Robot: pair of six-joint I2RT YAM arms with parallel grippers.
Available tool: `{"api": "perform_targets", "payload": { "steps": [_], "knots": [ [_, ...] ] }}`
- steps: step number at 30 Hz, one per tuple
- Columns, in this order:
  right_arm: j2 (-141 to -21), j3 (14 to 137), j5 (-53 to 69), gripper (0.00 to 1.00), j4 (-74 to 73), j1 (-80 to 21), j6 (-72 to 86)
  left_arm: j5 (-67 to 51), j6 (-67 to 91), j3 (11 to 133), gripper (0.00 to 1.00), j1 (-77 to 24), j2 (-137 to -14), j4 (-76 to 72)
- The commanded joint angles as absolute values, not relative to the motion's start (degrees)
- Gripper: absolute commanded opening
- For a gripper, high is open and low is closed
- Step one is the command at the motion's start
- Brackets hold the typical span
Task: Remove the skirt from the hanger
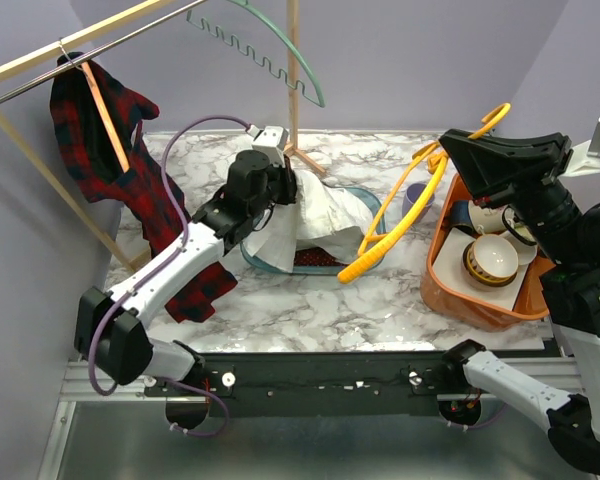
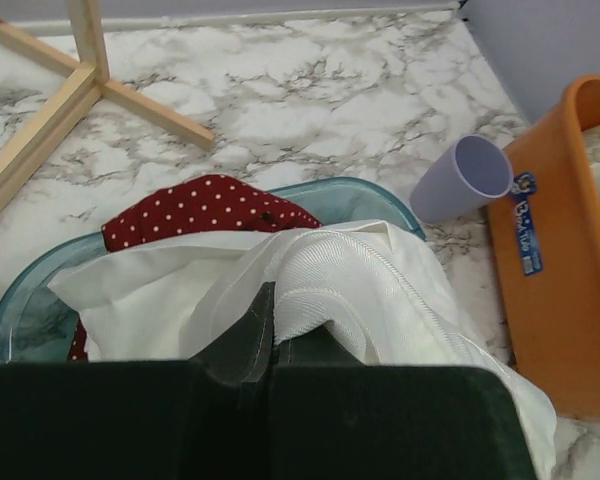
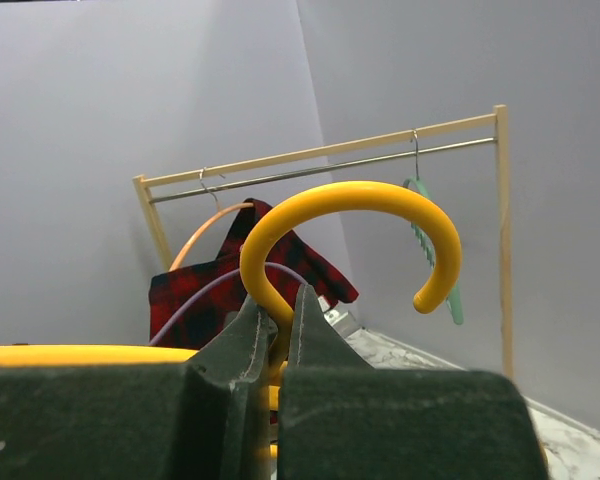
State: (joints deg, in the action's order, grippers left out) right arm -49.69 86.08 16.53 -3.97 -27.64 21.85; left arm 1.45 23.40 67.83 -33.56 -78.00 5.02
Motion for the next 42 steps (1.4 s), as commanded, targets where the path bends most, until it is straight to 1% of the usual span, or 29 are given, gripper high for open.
{"api": "perform_targets", "payload": {
  "steps": [1,5,10,13,14,16,17,18,20,22,23,25,26,30,34,36,40,42],
  "knots": [
    [-47.8,84.6,14.3,0.01,-3.1,-27.3,20.3,10.4,24.5,66.5,0.00,-34.8,-81.3,-1.4],
    [-47.3,83.4,14.3,0.01,-3.2,-27.3,20.0,14.7,25.6,63.9,0.00,-36.0,-85.9,-4.5],
    [-47.4,82.4,13.0,0.01,-4.0,-27.3,19.6,14.2,28.0,57.6,0.00,-37.3,-89.3,-8.1],
    [-47.1,81.2,12.7,0.01,-3.4,-27.3,19.8,12.0,30.2,56.4,0.04,-37.4,-90.5,-8.1],
    [-47.2,81.0,12.7,0.01,-3.3,-27.3,19.9,11.1,30.7,56.7,0.19,-37.5,-90.7,-6.8],
    [-47.3,80.5,12.4,0.01,-3.0,-27.2,20.0,8.6,30.6,58.5,0.41,-37.6,-90.4,-4.5],
    [-47.5,80.4,12.4,0.01,-3.1,-27.3,20.1,8.0,30.3,59.4,0.57,-37.6,-90.2,-1.6],
    [-47.6,80.4,12.3,0.01,-3.4,-27.3,20.1,7.6,29.6,60.5,0.67,-37.8,-89.4,-0.1],
    [-48.1,80.5,12.0,0.01,-4.0,-27.3,20.3,6.9,29.1,63.4,0.79,-37.9,-88.0,4.7],
    [-48.1,80.0,12.0,0.01,-4.3,-27.3,20.5,4.7,28.5,66.2,0.83,-38.1,-85.3,6.9],
    [-48.1,79.8,12.0,0.01,-4.3,-27.2,20.6,3.9,28.4,67.1,0.90,-38.0,-84.3,8.4],
    [-48.1,79.4,12.3,0.01,-4.6,-27.3,20.9,2.1,28.1,70.2,0.97,-38.1,-81.9,9.9],
    [-48.1,79.2,12.4,0.01,-4.7,-27.2,21.0,1.0,28.0,71.4,0.99,-38.1,-81.3,11.8],
    [-48.4,78.8,12.9,0.01,-6.5,-27.2,20.9,-2.0,27.2,76.5,0.99,-38.1,-78.6,16.0],
    [-49.0,77.3,13.7,0.01,-8.3,-27.3,20.3,-2.5,25.0,80.6,0.99,-38.0,-77.4,18.0],
    [-49.4,76.8,13.6,0.01,-9.0,-27.3,19.7,-1.9,23.6,83.2,0.99,-37.8,-78.3,22.0],
    [-51.0,76.4,13.7,0.01,-12.3,-27.3,17.4,-1.7,21.3,94.3,0.99,-37.7,-80.6,31.5],
    [-53.1,76.6,13.4,0.01,-14.2,-27.3,14.4,-3.0,19.6,97.8,0.99,-37.7,-80.4,35.2]
  ]
}}
